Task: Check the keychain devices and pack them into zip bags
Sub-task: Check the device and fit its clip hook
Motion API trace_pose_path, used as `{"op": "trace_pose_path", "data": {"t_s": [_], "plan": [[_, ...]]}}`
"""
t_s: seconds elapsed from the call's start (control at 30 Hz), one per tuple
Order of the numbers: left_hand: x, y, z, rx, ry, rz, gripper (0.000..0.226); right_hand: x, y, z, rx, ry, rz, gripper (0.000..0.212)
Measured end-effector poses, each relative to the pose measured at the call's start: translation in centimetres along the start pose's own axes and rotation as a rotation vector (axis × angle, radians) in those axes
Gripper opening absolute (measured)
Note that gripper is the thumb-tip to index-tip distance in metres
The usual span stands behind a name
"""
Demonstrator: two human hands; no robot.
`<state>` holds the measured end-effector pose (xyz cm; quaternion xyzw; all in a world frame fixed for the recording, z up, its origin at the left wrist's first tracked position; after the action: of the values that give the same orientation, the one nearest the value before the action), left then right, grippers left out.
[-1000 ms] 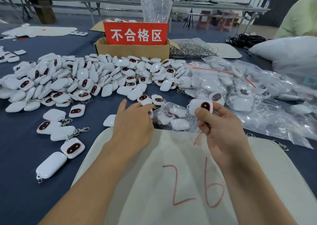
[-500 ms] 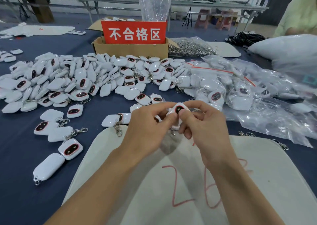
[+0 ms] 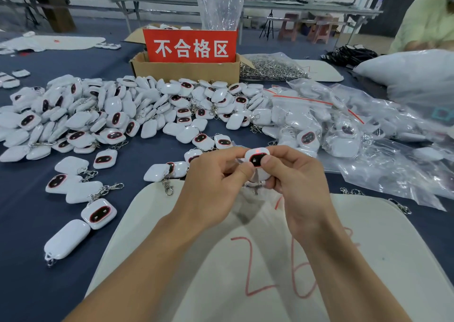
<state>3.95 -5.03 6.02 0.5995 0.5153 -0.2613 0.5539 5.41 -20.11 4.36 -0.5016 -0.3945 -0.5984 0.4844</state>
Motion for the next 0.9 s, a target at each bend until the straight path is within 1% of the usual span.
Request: {"op": "trace_pose_path", "data": {"t_s": [0.07, 0.17, 0.3, 0.43, 0.53, 0.57, 0.63, 0.73, 0.83, 0.9], "plan": [[-0.1, -0.1, 0.0, 0.001, 0.017, 0.010, 0.023, -0.1, 0.0, -0.1, -0.010, -0.015, 0.003, 0.017], [0.1, 0.0, -0.2, -0.019, 0.018, 0.001, 0.020, 0.0, -0.1, -0.1, -0.014, -0.049, -0.008, 0.014], [0.4, 0.4, -0.5, -0.058, -0.046, -0.060, 0.014, 0.4, -0.4, 0.5, 0.024, -0.053, -0.045, 0.014], [0.5, 0.5, -1.0, -0.104, -0.097, -0.071, 0.012, 0.5, -0.6, 0.8, 0.056, -0.055, -0.058, 0.015], [0.5, 0.6, -1.5, -0.168, -0.051, -0.064, 0.016, 0.4, -0.7, 1.1, 0.075, -0.071, -0.065, 0.019], [0.5, 0.6, -1.5, -0.174, -0.040, -0.059, 0.013, 0.4, -0.7, 1.1, 0.077, -0.070, -0.063, 0.020], [0.6, 0.6, -1.3, -0.160, -0.058, -0.072, 0.011, 0.3, -0.4, 1.1, 0.078, -0.055, -0.046, 0.020], [1.1, 0.7, -0.9, -0.115, -0.110, -0.132, 0.024, 0.3, -0.5, 1.2, 0.111, -0.023, -0.034, 0.021], [1.1, 0.8, -0.7, -0.085, -0.153, -0.144, 0.012, 0.4, -0.6, 1.2, 0.115, -0.028, -0.056, 0.027], [0.8, 0.7, -0.6, -0.070, -0.169, -0.131, 0.015, 0.4, -0.5, 1.1, 0.085, -0.044, -0.072, 0.028]]}}
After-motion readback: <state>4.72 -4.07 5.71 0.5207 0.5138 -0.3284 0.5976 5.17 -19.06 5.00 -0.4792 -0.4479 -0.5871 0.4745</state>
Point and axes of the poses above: each hand's wrist, its own y-axis towards the middle knuckle, its own z-axis out of the palm, x = y × z, the point moved 8 cm from there along y, towards the middle knuckle, and after that the axes turned 12 degrees about -x, right-handed, at the moved point
